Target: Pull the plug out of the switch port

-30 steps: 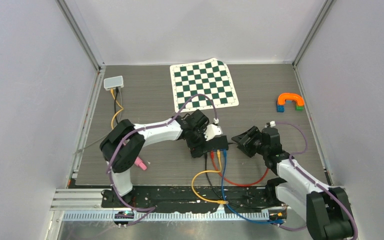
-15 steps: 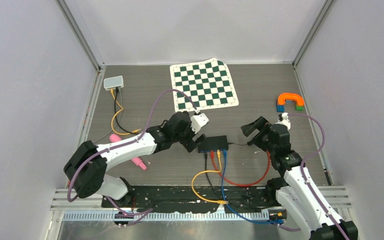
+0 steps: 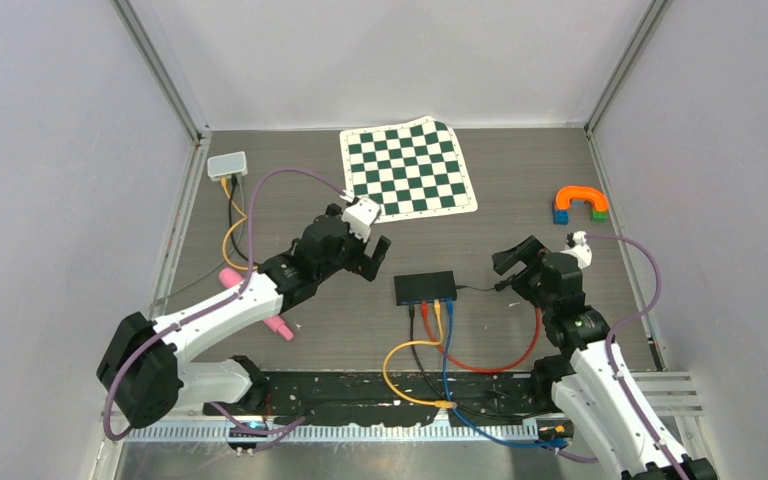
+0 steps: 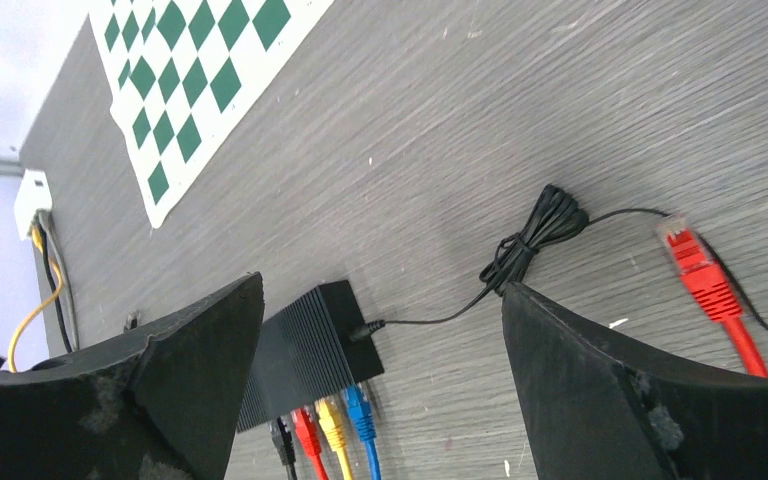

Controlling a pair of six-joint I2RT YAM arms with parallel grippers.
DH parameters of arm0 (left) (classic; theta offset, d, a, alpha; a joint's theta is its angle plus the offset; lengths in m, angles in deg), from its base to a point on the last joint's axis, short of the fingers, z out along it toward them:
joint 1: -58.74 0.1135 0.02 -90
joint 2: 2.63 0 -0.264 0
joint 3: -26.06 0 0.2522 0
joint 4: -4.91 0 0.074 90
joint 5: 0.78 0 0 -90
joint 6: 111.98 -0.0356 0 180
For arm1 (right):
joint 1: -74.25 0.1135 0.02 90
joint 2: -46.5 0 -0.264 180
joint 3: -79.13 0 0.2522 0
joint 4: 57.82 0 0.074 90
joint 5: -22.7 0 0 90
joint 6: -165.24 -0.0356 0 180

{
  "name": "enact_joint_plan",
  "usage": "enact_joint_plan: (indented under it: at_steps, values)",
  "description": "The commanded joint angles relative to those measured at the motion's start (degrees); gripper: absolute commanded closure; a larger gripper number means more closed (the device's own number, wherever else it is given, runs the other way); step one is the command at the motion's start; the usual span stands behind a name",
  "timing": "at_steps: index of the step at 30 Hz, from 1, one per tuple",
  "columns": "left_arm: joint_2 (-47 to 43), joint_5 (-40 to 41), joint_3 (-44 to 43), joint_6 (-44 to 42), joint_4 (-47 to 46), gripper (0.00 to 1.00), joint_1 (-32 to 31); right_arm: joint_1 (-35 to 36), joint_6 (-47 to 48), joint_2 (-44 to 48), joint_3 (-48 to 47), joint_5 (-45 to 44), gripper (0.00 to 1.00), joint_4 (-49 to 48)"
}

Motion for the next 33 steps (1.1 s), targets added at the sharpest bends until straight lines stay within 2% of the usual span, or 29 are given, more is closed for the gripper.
enact_joint_plan:
  at_steps: [1, 5, 8, 13, 18, 24, 33]
  values:
    - [5.26, -2.53, -5.18, 0.24, 1.22, 0.02, 1.1, 0.16, -5.63, 4.8, 2.73, -5.52, 0.04, -2.83]
    - [11.35, -9.63, -9.42, -6.03, 7.01, 0.08, 1.08, 0.23, -9.61, 5.22, 4.28, -5.16, 0.04, -3.64]
    - [13.21, -14.72, -9.03, -10.72, 6.71, 0.06, 1.04, 0.16, -10.36, 1.45, 3.75, -2.41, 0.02, -3.69]
    - [16.05, -20.64, -10.3, -17.45, 9.38, 0.05, 0.99, 0.25, -10.19, -5.84, 3.74, 9.01, 0.01, -6.82]
    - [21.44, -25.88, -15.05, -21.52, 14.05, 0.0, 0.46, 0.35, -10.64, -9.5, 6.56, 13.3, 0.0, -12.34]
    - [28.6, -23.73, -21.28, -22.51, 18.95, 0.0, -2.61, 0.33, -9.05, -9.44, 6.33, 12.1, 0.0, -10.45]
    - [35.21, -23.36, -27.95, -24.19, 27.38, 0.01, -4.36, 0.33, -9.2, -11.75, 7.64, 14.01, 0.0, -12.9]
